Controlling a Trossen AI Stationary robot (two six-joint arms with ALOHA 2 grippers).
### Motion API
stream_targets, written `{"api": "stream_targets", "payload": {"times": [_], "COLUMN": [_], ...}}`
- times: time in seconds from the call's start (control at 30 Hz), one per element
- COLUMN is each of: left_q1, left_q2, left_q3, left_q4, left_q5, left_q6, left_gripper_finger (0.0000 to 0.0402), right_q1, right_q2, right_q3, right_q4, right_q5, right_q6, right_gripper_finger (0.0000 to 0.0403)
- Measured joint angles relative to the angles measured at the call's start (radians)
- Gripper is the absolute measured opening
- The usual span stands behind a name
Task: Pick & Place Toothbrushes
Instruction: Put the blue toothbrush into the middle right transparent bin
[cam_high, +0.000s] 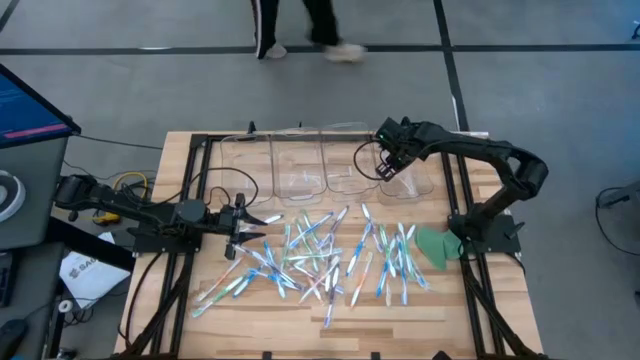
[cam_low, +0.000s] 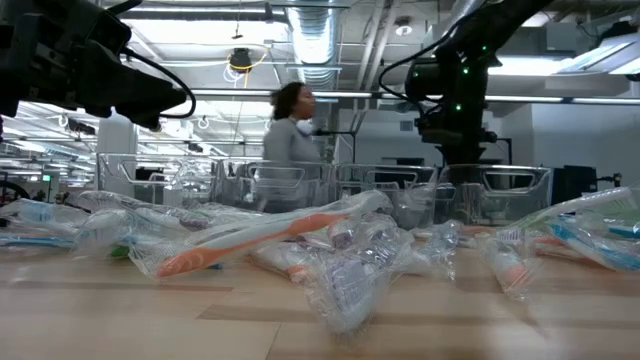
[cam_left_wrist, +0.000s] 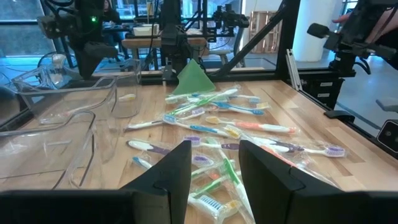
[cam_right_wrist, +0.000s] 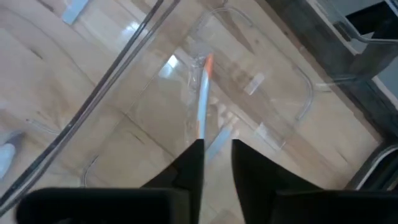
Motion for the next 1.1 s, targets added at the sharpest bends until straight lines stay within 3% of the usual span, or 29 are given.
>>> {"api": "stream_targets", "payload": {"times": [0.23, 0.47, 0.57, 0.77, 1.1], "left_q1": [0.0, 0.0, 0.0, 0.0, 0.0], "left_q2": [0.0, 0.0, 0.0, 0.0, 0.0], "left_q3": [0.0, 0.0, 0.0, 0.0, 0.0], "left_q4": [0.001, 0.002, 0.002, 0.002, 0.0], "left_q5": [0.0, 0.0, 0.0, 0.0, 0.0], "left_q6": [0.0, 0.0, 0.0, 0.0, 0.0], "left_gripper_finger": [0.0129, 0.0129, 0.0129, 0.0129, 0.0129], "right_q1": [-0.007, 0.029, 0.072, 0.213, 0.534], "right_q2": [-0.048, -0.182, -0.244, -0.324, -0.282], "right_q3": [0.0, 0.001, 0.001, 0.001, -0.002], "right_q4": [-0.007, -0.084, -0.158, -0.215, -0.095], "right_q5": [0.004, -0.004, -0.063, -0.257, -0.281], "right_q6": [-0.003, -0.014, -0.027, -0.031, -0.216], "right_gripper_finger": [0.0148, 0.0153, 0.0148, 0.0142, 0.0139]}}
